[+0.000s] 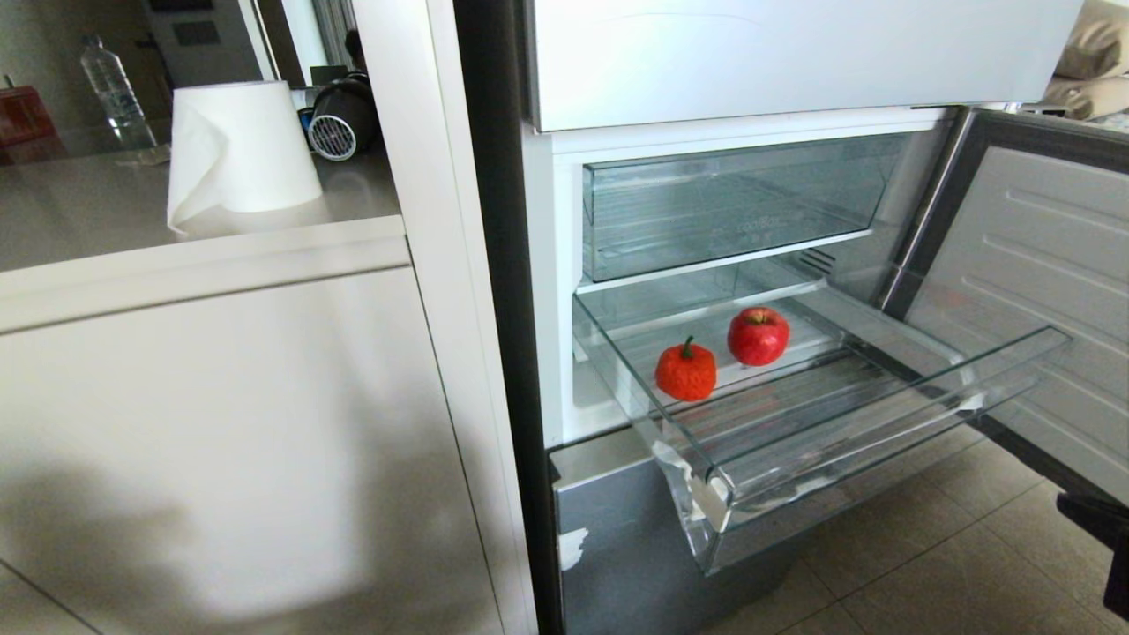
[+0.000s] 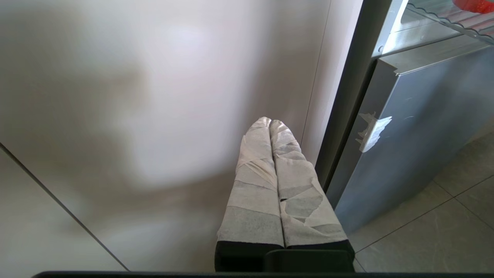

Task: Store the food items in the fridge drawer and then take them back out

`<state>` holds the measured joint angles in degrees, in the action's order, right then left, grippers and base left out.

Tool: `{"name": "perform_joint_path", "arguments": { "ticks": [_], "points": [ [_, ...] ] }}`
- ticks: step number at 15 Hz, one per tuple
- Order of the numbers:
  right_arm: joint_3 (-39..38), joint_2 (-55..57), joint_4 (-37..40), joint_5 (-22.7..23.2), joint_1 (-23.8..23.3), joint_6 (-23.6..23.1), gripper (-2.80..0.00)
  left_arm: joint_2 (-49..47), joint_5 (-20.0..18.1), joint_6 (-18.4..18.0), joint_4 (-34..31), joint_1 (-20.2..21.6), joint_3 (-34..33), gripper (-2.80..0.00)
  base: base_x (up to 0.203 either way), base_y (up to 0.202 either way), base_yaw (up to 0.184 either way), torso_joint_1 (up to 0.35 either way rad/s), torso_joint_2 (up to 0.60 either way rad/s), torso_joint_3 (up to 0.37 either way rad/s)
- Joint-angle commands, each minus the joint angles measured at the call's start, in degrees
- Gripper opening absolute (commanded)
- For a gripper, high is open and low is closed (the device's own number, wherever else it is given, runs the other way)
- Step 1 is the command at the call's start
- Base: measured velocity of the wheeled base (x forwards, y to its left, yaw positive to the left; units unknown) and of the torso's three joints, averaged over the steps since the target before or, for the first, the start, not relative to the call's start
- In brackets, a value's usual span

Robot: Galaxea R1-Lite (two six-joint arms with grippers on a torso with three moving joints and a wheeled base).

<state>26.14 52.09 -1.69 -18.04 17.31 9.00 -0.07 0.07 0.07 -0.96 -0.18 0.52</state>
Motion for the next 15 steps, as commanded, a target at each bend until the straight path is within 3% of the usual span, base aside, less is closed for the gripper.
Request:
{"name": "perform_joint_path", "arguments": {
  "ticks": [1, 4, 8, 15],
  "points": [
    [-1.70, 0.66, 0.93, 0.29, -0.23, 0.34, -2.80, -0.01, 0.01, 0.01, 0.00, 0.01, -0.08, -2.80, 0.000, 0.000, 0.000, 0.000, 0.00, 0.000],
    [-1.27, 8.74, -0.54, 2.08, -0.26, 1.14, -2.80, -0.01, 0.01, 0.01, 0.00, 0.01, 0.00, -2.80, 0.000, 0.000, 0.000, 0.000, 0.00, 0.000],
    [0.70, 25.37, -10.53, 3.30, -0.26, 1.27, -2.80, -0.01, 0.01, 0.01, 0.00, 0.01, 0.00, -2.80, 0.000, 0.000, 0.000, 0.000, 0.00, 0.000],
    [15.03, 42.96, -13.85, 6.93, -0.18, 3.16, -2.80, -0.01, 0.01, 0.01, 0.00, 0.01, 0.00, -2.80, 0.000, 0.000, 0.000, 0.000, 0.00, 0.000]
  ]
}}
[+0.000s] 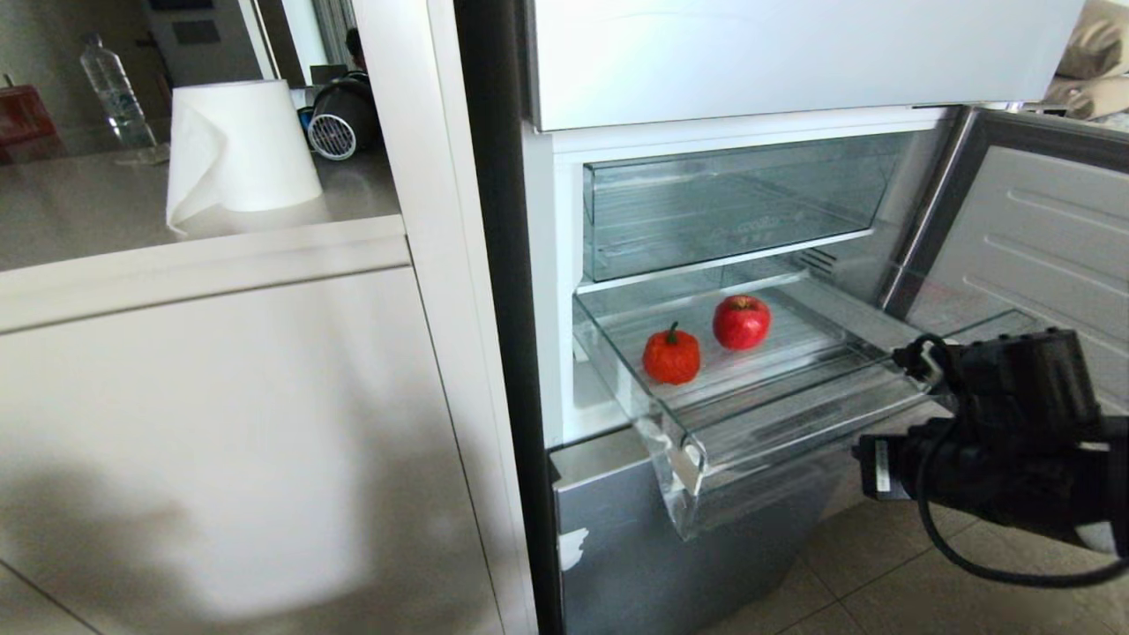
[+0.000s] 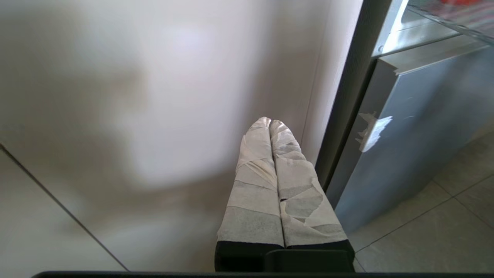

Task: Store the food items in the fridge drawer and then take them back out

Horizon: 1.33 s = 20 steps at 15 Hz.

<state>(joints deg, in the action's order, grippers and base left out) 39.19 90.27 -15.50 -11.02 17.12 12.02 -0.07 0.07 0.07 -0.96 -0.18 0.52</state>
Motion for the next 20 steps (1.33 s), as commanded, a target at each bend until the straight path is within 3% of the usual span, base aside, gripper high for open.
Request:
{"name": "perform_joint_path", "arguments": {
  "ticks": [1, 3, 8, 12, 16, 20],
  "points": [
    [4.65, 7.04, -0.04, -0.06, 0.03, 1.01, -2.80, -0.01, 0.01, 0.01, 0.00, 0.01, 0.00, -2.80, 0.000, 0.000, 0.000, 0.000, 0.00, 0.000],
    [9.73, 11.00, -0.62, 0.08, 0.16, 2.80, -2.80, -0.01, 0.01, 0.01, 0.00, 0.01, 0.00, -2.80, 0.000, 0.000, 0.000, 0.000, 0.00, 0.000],
    [19.40, 22.11, -13.10, 0.17, 0.77, 6.07, -2.80, -0.01, 0.01, 0.01, 0.00, 0.01, -0.01, -2.80, 0.000, 0.000, 0.000, 0.000, 0.00, 0.000],
    [21.06, 23.83, -14.73, 0.28, 0.81, 9.42, -2.80, -0.01, 0.01, 0.01, 0.00, 0.01, 0.00, -2.80, 0.000, 0.000, 0.000, 0.000, 0.00, 0.000],
    [21.18, 24.03, -14.77, 0.39, 0.81, 9.62, -2.80, -0.01, 0.01, 0.01, 0.00, 0.01, 0.00, -2.80, 0.000, 0.000, 0.000, 0.000, 0.00, 0.000],
    [29.00, 31.13, -17.21, 0.47, 0.92, 9.94, -2.80, -0.01, 0.01, 0.01, 0.00, 0.01, 0.00, -2.80, 0.000, 0.000, 0.000, 0.000, 0.00, 0.000]
  ]
}}
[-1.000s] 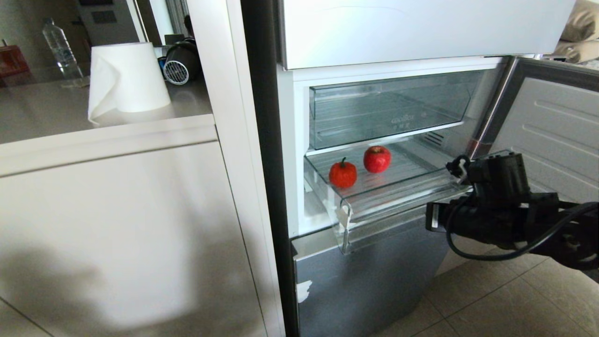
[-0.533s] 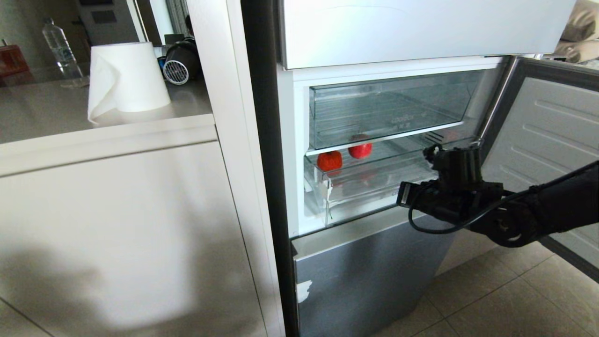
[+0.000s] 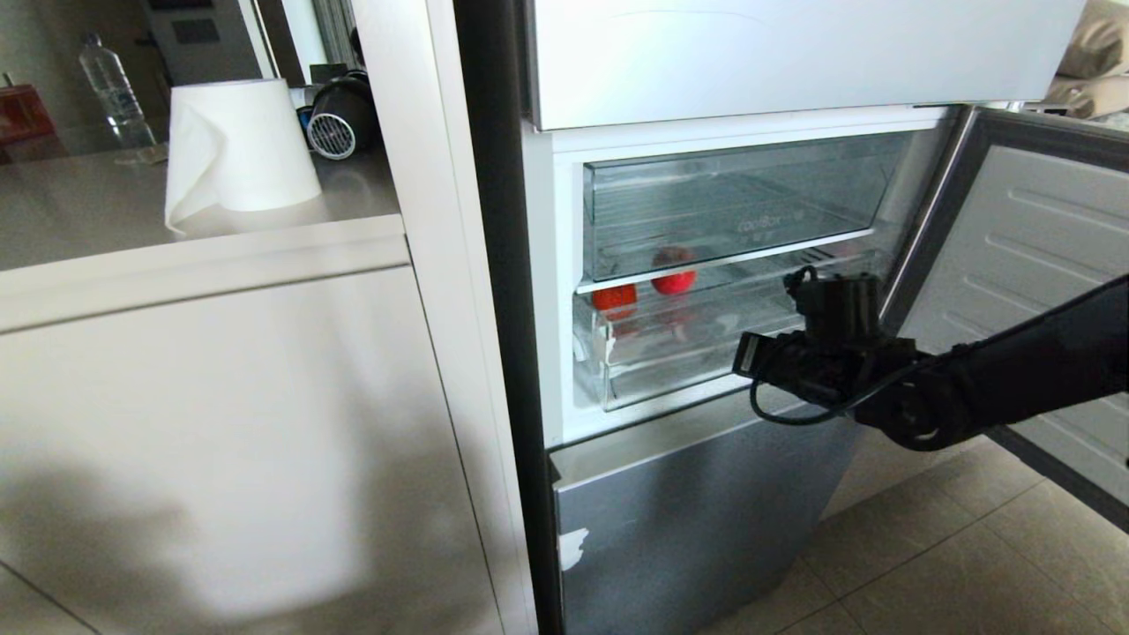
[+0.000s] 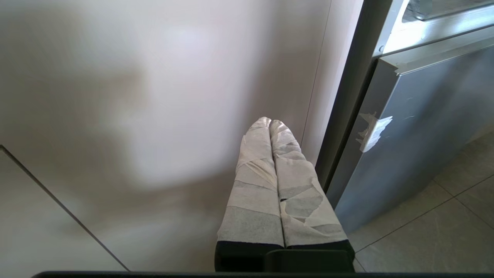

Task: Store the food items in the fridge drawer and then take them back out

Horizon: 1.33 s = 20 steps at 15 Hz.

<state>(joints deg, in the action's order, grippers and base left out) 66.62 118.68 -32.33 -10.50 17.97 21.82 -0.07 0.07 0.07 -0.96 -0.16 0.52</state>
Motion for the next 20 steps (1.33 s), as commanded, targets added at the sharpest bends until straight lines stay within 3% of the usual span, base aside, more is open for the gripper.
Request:
{"name": "perform_joint_path", "arguments": {
  "ticks": [1, 3, 5, 10, 16, 20],
  "points": [
    [3.13, 4.54, -2.14, -0.05, 0.18, 0.12, -2.80, -0.01, 0.01, 0.01, 0.00, -0.02, 0.00, -2.80, 0.000, 0.000, 0.000, 0.000, 0.00, 0.000],
    [4.25, 5.65, -4.30, -0.20, 0.59, 0.22, -2.80, -0.01, 0.01, 0.01, 0.00, -0.02, 0.00, -2.80, 0.000, 0.000, 0.000, 0.000, 0.00, 0.000],
    [-0.02, 1.71, -4.25, -0.01, 1.21, 0.21, -2.80, -0.01, 0.01, 0.01, 0.00, -0.02, 0.00, -2.80, 0.000, 0.000, 0.000, 0.000, 0.00, 0.000],
    [-20.66, -22.72, -4.15, 3.45, 2.37, -0.65, -2.80, -0.01, 0.01, 0.01, 0.00, -0.02, 0.00, -2.80, 0.000, 0.000, 0.000, 0.000, 0.00, 0.000],
    [-49.40, -66.15, 2.11, 6.73, 1.27, -12.68, -2.80, -0.01, 0.01, 0.01, 0.00, -0.02, 0.00, -2.80, 0.000, 0.000, 0.000, 0.000, 0.00, 0.000],
    [-62.79, -90.32, 9.51, 8.21, -5.92, -18.64, -2.80, -0.01, 0.01, 0.01, 0.00, -0.02, 0.00, -2.80, 0.000, 0.000, 0.000, 0.000, 0.00, 0.000]
  ]
}}
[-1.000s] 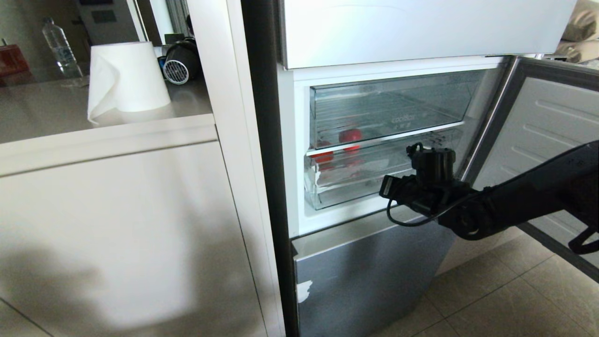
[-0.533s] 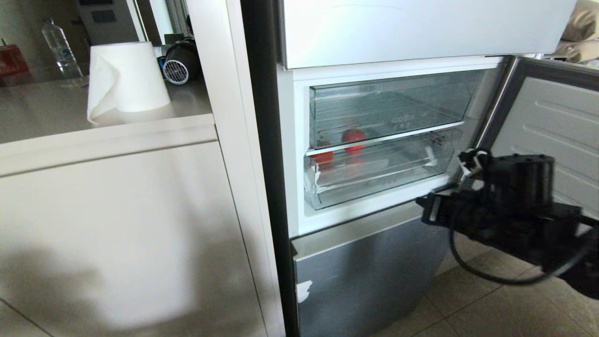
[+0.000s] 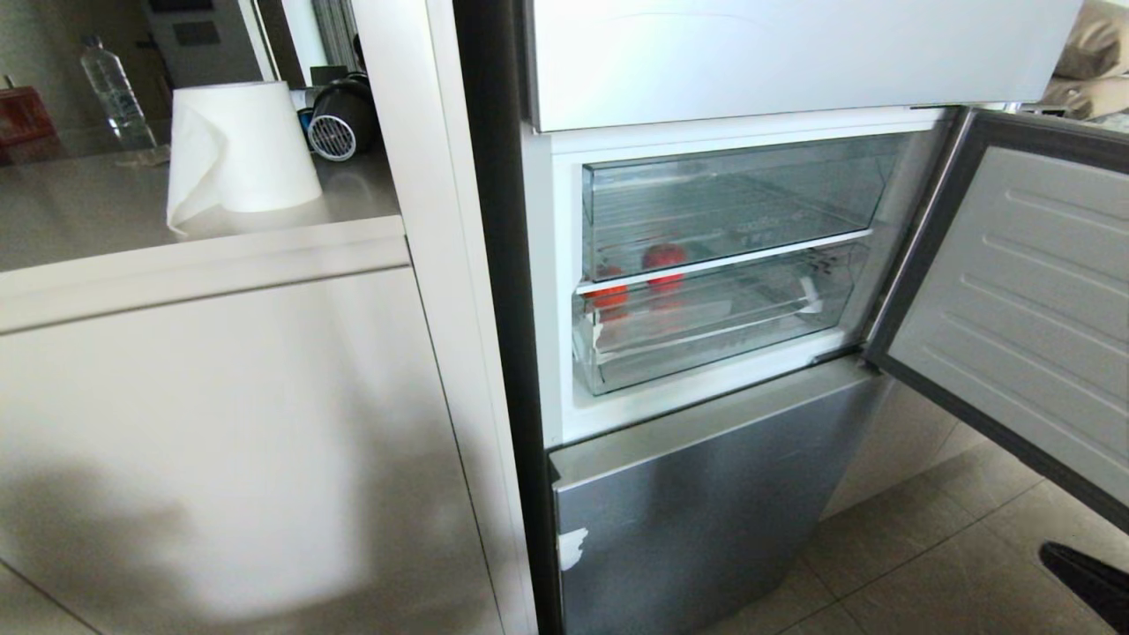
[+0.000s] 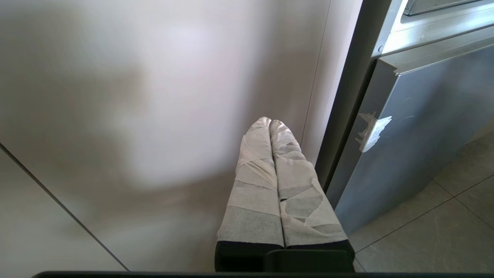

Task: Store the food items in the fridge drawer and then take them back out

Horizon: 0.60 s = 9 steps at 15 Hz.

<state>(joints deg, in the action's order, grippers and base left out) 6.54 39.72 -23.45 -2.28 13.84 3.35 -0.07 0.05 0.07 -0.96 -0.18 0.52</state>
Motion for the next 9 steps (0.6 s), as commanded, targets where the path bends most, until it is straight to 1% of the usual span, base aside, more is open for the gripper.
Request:
{"name": "perform_joint_path", "arguments": {
  "ticks": [1, 2, 3, 5, 7, 9],
  "points": [
    [-4.19, -15.60, 3.98, 0.40, -4.08, -1.68, -2.80, -0.01, 0.03, 0.01, 0.00, 0.01, 0.00, -2.80, 0.000, 0.000, 0.000, 0.000, 0.00, 0.000],
    [-5.07, -19.44, 8.33, 0.64, -6.13, -4.01, -2.80, -0.01, 0.03, 0.01, 0.00, 0.01, 0.00, -2.80, 0.000, 0.000, 0.000, 0.000, 0.00, 0.000],
    [-5.71, -22.94, 14.43, 1.00, -7.93, -7.03, -2.80, -0.01, 0.03, 0.01, 0.00, 0.01, 0.00, -2.80, 0.000, 0.000, 0.000, 0.000, 0.00, 0.000],
    [-6.09, -30.53, 21.01, 3.23, -11.67, -9.72, -2.80, -0.01, 0.03, 0.01, 0.00, 0.01, 0.00, -2.80, 0.000, 0.000, 0.000, 0.000, 0.00, 0.000],
    [-6.20, -38.18, 22.93, 4.59, -12.91, -10.50, -2.80, -0.01, 0.03, 0.01, 0.00, 0.01, 0.00, -2.80, 0.000, 0.000, 0.000, 0.000, 0.00, 0.000],
    [-6.48, -39.91, 23.65, 5.43, -13.69, -11.19, -2.80, -0.01, 0.03, 0.01, 0.00, 0.01, 0.00, -2.80, 0.000, 0.000, 0.000, 0.000, 0.00, 0.000]
  ]
}}
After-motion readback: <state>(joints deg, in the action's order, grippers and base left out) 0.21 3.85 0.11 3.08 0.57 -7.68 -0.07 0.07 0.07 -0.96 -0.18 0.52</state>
